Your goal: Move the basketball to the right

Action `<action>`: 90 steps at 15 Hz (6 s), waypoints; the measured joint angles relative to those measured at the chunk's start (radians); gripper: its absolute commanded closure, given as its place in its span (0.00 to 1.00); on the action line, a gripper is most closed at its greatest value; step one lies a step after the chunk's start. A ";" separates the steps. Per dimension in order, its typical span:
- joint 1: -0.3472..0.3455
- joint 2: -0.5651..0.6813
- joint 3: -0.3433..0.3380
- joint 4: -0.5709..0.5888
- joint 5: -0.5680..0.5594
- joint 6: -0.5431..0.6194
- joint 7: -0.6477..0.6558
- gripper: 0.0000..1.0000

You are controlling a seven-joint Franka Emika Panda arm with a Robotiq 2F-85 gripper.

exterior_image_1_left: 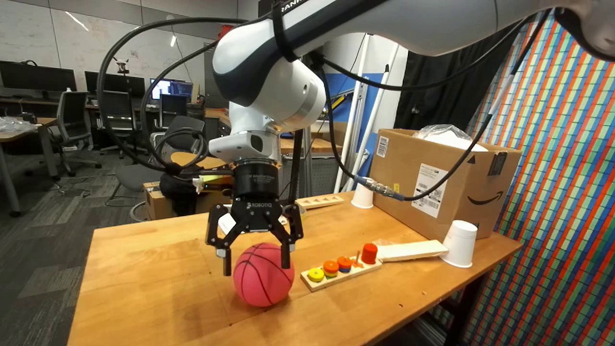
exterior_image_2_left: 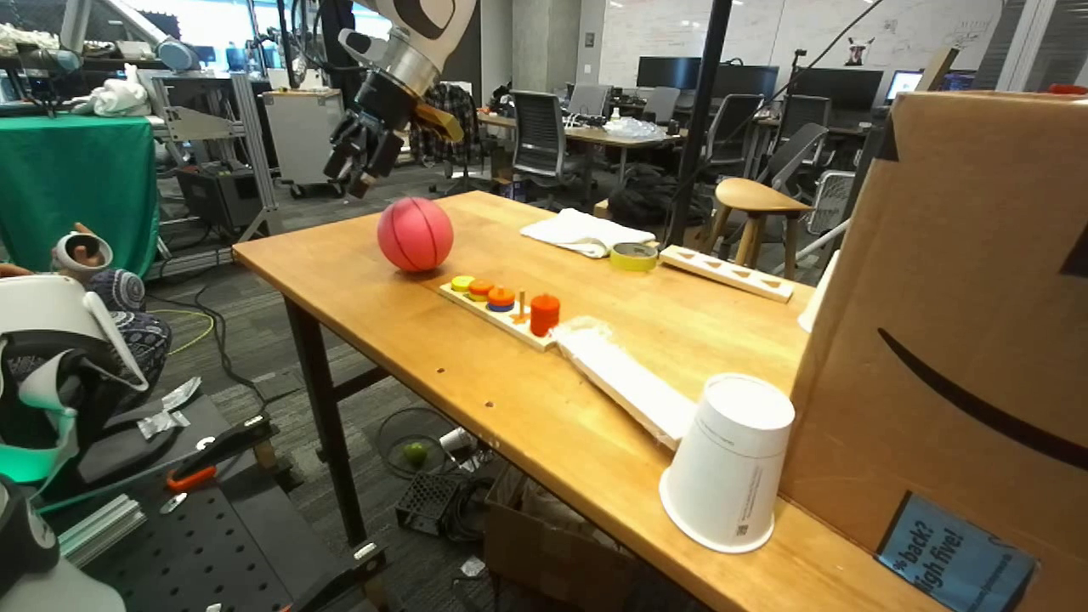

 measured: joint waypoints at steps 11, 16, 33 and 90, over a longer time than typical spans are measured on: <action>-0.002 0.108 -0.003 0.058 -0.032 0.106 0.006 0.00; -0.003 0.125 -0.012 0.081 -0.077 0.206 0.008 0.00; -0.053 0.144 -0.179 0.106 -0.465 0.477 0.218 0.00; -0.264 0.013 -0.235 -0.096 -0.443 0.461 0.935 0.00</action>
